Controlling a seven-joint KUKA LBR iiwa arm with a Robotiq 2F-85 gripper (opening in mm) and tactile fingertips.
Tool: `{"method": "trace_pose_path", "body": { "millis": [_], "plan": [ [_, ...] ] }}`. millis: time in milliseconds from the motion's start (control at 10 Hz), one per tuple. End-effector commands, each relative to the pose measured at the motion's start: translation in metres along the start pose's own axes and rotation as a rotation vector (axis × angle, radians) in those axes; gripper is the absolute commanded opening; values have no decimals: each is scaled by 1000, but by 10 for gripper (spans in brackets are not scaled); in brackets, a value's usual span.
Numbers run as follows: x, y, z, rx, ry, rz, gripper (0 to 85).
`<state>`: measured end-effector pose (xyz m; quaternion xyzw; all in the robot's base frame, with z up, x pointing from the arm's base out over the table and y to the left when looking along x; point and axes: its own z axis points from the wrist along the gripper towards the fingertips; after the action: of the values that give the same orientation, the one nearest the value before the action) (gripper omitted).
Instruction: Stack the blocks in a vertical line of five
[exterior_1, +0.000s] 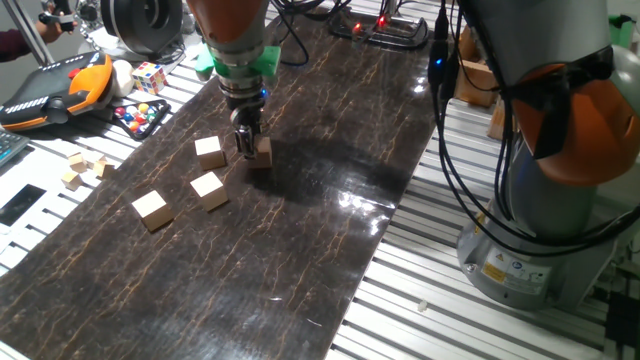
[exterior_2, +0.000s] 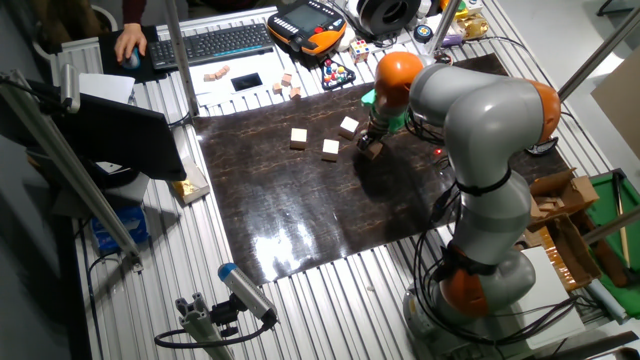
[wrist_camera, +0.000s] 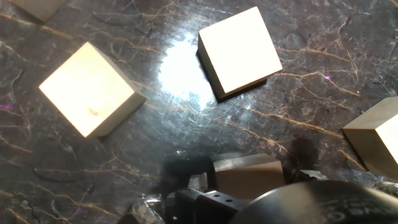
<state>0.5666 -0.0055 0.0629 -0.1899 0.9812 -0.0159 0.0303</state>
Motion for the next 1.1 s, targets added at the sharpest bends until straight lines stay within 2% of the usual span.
{"method": "trace_pose_path", "body": {
  "millis": [0, 400, 500, 600, 700, 800, 900, 1000],
  "plan": [
    [0, 0, 0, -4, 1, -2, 730],
    [0, 0, 0, -14, 3, -8, 723],
    [0, 0, 0, -13, 4, -19, 610],
    [0, 0, 0, -15, 11, -36, 433],
    [0, 0, 0, -15, 15, -49, 373],
    [0, 0, 0, -13, 10, -51, 447],
    [0, 0, 0, -6, 2, -40, 613],
    [0, 0, 0, 1, -15, -20, 733]
  ]
}}
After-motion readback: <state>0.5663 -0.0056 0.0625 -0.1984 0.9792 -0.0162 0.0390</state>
